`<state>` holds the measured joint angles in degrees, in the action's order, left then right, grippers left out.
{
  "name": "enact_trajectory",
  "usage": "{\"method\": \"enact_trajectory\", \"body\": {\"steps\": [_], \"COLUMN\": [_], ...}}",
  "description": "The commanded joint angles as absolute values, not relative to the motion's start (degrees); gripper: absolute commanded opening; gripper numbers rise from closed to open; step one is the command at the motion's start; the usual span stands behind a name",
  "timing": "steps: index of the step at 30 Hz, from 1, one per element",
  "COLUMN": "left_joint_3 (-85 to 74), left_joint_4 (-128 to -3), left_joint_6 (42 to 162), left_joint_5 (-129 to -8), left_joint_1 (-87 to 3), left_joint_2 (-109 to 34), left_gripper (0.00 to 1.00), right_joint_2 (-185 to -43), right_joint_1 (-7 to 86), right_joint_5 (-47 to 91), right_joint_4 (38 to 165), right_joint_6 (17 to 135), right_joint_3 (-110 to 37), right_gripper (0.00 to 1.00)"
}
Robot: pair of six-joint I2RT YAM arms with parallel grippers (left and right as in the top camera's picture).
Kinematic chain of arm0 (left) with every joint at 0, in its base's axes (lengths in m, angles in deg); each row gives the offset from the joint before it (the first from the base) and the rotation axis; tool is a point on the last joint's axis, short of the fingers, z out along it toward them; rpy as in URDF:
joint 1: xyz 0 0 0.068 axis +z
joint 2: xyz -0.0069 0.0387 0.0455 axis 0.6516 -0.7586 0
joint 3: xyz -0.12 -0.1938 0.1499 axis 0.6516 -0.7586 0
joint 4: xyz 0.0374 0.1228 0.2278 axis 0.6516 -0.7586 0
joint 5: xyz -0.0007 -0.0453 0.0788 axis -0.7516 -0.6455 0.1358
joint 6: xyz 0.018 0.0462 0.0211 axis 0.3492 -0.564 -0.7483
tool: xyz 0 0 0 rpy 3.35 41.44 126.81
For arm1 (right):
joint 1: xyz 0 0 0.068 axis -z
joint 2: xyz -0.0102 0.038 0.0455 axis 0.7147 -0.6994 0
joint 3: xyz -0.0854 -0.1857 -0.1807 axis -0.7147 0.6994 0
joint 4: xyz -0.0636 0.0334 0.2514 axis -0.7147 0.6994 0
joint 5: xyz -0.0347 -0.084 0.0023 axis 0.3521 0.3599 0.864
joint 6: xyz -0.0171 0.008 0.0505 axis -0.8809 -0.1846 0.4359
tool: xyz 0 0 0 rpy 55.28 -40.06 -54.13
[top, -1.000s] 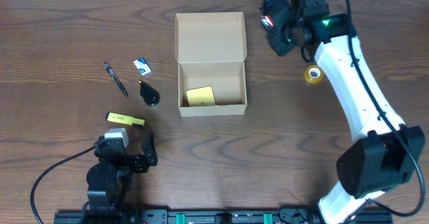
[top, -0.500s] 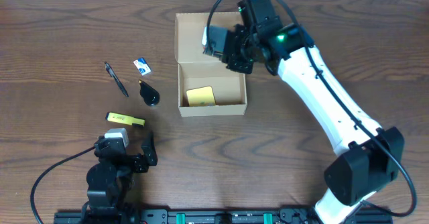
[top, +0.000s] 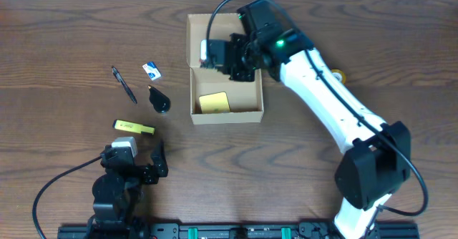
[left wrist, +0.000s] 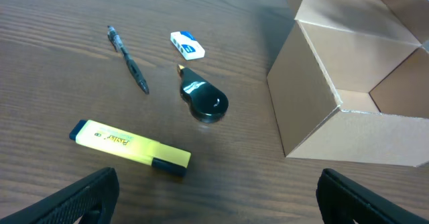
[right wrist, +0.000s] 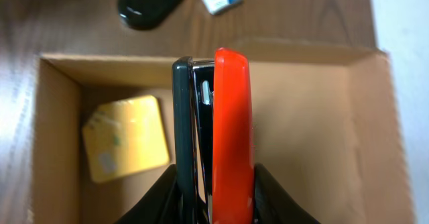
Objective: Pack container
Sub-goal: 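Lift the stapler and lower it into the box beside the pad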
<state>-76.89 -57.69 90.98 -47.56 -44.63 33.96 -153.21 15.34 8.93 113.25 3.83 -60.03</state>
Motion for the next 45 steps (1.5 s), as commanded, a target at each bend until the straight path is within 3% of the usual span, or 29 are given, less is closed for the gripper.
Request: {"method": "enact_trajectory", "body": {"steps": [1, 26, 35, 45], "left_joint_3": [-77.9, -77.9, -77.9, -77.9], "left_joint_4": [-57.5, -57.5, -57.5, -57.5], "left_joint_6": [90.8, 90.8, 90.8, 90.8], "left_joint_5": [-46.7, -46.7, -46.7, -46.7], "left_joint_1": [-44.9, -44.9, -44.9, -44.9], "left_joint_2": [34.4, 34.4, 34.4, 34.4], "left_gripper": [0.95, 0.95, 0.96, 0.95], "right_joint_2": [-153.0, -157.7, -158.7, -161.6], "right_joint_1": [14.1, 14.8, 14.8, 14.8], "right_joint_5": [7.0, 8.4, 14.4, 11.9], "right_joint_4": [114.0, 118.7, 118.8, 117.5], "right_joint_6": [3.2, 2.7, -5.0, -5.9], "right_joint_3": [-60.0, -60.0, -60.0, -60.0], "right_gripper": [0.01, 0.01, 0.01, 0.01]}}
